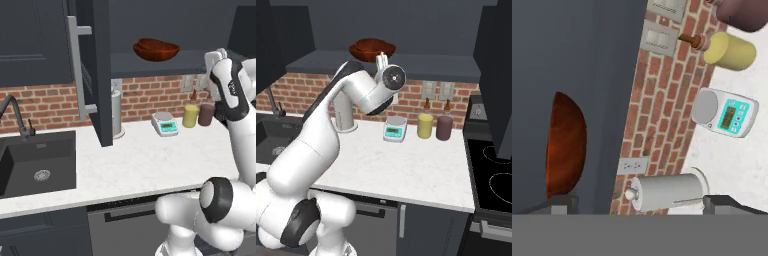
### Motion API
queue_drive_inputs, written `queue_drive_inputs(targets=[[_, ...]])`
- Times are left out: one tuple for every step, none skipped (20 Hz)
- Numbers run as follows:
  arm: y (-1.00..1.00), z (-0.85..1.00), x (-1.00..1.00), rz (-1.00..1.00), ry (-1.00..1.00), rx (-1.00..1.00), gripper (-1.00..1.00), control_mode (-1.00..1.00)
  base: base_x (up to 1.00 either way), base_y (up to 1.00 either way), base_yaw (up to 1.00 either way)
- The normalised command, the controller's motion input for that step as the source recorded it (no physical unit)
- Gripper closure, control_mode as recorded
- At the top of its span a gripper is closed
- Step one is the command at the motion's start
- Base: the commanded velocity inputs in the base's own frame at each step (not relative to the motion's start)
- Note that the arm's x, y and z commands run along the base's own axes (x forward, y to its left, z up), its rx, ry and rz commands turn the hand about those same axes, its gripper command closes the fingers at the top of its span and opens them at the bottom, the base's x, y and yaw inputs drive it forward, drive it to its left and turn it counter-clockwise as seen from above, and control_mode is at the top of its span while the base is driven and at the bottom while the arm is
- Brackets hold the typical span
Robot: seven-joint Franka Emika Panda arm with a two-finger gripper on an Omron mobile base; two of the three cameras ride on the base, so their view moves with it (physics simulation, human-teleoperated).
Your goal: Pick up the bowls on the counter and stack them on top of one another in the open cabinet. Place the smaller bowl on top of the larger bowl.
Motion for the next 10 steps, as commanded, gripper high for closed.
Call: queue_drive_inputs(targets=[[-0.69, -1.0, -1.0, 0.03, 0.0, -0.25, -1.0, -1.0, 0.0, 0.0, 0.0], [-0.68, -1.0, -1.0, 0.05, 0.0, -0.24, -1.0, -1.0, 0.0, 0.0, 0.0], [-0.68, -1.0, -1.0, 0.06, 0.01, -0.24, -1.0, -1.0, 0.0, 0.0, 0.0], [-0.64, -1.0, -1.0, 0.07, 0.02, -0.24, -1.0, -1.0, 0.0, 0.0, 0.0], [-0.45, -1.0, -1.0, 0.11, 0.13, -0.28, -1.0, -1.0, 0.0, 0.0, 0.0], [-0.27, -1.0, -1.0, 0.16, 0.18, -0.29, -1.0, -1.0, 0.0, 0.0, 0.0], [-0.15, -1.0, -1.0, 0.21, 0.19, -0.29, -1.0, -1.0, 0.0, 0.0, 0.0], [-0.06, -1.0, -1.0, 0.23, 0.19, -0.29, -1.0, -1.0, 0.0, 0.0, 0.0], [0.96, -1.0, -1.0, 0.34, 0.21, -0.56, -1.0, -1.0, 0.0, 0.0, 0.0], [0.34, -0.66, -0.89, 0.32, 0.23, -0.02, -1.0, -1.0, 0.0, 0.0, 0.0]])
